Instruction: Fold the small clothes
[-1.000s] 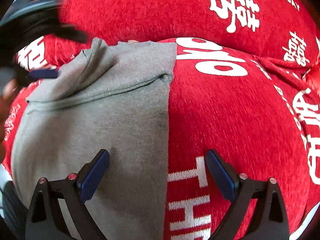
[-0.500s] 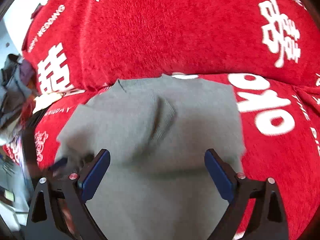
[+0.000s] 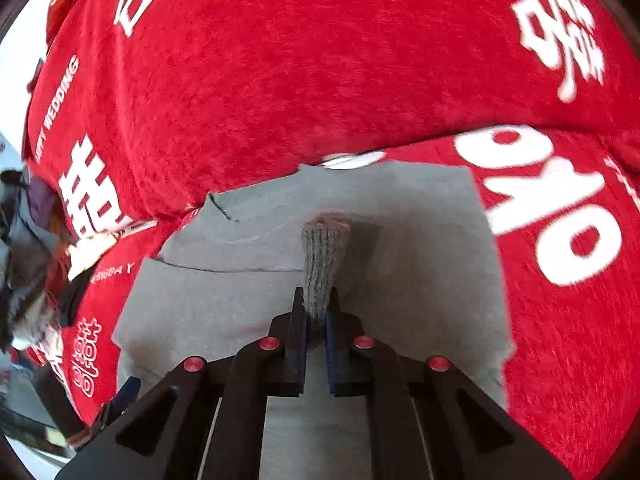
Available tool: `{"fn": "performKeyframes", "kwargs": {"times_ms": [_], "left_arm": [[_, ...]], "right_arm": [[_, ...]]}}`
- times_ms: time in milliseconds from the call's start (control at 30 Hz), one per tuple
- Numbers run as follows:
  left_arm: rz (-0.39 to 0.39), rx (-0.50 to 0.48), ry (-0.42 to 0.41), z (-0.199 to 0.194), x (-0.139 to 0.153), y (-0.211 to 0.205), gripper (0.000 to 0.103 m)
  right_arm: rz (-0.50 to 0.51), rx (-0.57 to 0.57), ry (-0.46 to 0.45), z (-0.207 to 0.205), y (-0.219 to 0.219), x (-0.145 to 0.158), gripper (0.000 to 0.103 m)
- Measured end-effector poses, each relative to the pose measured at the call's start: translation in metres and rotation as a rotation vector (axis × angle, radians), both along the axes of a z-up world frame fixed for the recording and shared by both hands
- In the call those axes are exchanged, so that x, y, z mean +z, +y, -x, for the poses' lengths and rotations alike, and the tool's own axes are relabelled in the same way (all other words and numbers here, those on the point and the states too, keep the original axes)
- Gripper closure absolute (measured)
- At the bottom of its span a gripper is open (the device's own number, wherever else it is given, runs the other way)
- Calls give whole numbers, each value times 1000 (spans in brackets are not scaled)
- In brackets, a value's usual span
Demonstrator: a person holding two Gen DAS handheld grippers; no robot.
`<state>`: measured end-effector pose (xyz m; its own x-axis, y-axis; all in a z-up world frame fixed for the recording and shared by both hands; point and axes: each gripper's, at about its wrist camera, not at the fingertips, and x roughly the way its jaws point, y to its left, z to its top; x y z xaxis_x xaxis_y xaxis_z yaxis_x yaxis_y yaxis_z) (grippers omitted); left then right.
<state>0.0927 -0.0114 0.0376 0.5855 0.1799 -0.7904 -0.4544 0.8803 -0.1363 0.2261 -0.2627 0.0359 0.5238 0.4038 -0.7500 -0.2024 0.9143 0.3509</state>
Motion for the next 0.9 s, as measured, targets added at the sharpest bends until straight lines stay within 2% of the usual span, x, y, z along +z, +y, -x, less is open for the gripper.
{"fn": "performKeyframes", "kwargs": {"times_ms": [100, 167, 200, 300, 367, 433, 500, 533, 600, 633, 667, 700, 733, 833, 867, 900], "left_arm": [[8, -10, 13, -1, 2, 1, 0], [46, -50, 36, -2, 11, 4, 0], [86, -64, 7, 2, 20, 9, 0], [92, -5, -92, 14, 44, 21, 0], [155, 6, -100, 6, 52, 34, 0], [198, 16, -74, -8, 52, 43, 0], [204, -2, 19, -32, 40, 47, 0], [196, -9, 64, -39, 31, 47, 0], [175, -13, 120, -44, 15, 46, 0], [135, -14, 134, -43, 7, 43, 0], [66, -34, 117, -39, 3, 37, 0], [27, -44, 85, -33, 1, 30, 0], [29, -37, 70, -31, 2, 29, 0], [40, -29, 60, -32, 1, 32, 0], [36, -29, 59, -32, 1, 32, 0], [31, -29, 58, -31, 1, 31, 0]], "right_arm": [[33, -1, 4, 3, -2, -8, 95], [30, -16, 5, 6, -3, -10, 95], [33, -17, -15, 9, -3, -7, 95], [81, -14, -92, 17, -5, 7, 95], [106, -35, -121, 18, -10, 9, 95], [131, -55, -78, 12, -15, -3, 95], [117, -43, 32, 4, -19, -22, 92], [81, -45, 41, 4, -26, -26, 91], [24, -67, 43, 6, -38, -23, 69], [-33, -77, 55, 6, -46, -22, 64], [-83, -80, 62, 5, -53, -21, 56], [-117, -86, 65, 4, -58, -20, 52], [-128, -90, 66, 3, -61, -19, 52], [-134, -100, 63, -5, -63, -18, 52], [-123, -95, 65, -9, -60, -19, 59], [-64, -87, 83, -14, -54, -21, 90]]}}
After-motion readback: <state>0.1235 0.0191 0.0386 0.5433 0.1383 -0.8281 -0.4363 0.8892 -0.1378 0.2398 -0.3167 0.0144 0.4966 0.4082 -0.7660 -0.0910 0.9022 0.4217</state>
